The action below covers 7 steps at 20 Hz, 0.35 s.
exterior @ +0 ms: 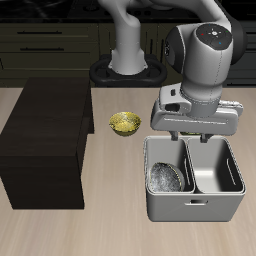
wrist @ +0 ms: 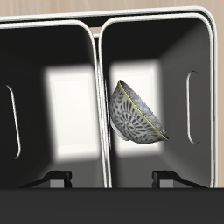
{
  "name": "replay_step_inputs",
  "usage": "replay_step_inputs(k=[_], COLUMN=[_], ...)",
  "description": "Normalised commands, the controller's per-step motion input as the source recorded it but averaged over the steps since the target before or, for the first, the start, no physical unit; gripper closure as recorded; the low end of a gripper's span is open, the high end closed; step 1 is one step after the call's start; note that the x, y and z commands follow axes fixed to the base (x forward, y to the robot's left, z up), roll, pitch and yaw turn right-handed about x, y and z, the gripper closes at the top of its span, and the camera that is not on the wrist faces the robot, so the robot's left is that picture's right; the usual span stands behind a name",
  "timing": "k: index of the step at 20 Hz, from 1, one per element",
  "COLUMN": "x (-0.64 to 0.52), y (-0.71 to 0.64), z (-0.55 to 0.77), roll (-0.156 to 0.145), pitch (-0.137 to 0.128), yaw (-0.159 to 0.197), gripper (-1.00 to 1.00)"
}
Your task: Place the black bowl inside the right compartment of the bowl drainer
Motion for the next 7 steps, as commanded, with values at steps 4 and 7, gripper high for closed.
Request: replay_step_inputs(k=[4,7], x=[-0.02,-0.05], y=[-0.16,-0.04], z=[0.01,0.10], roll=[-0.024,0.011], pitch=[0.010,-0.002], yaw=[-0.001,-0.014], gripper=[-1.00,-1.00])
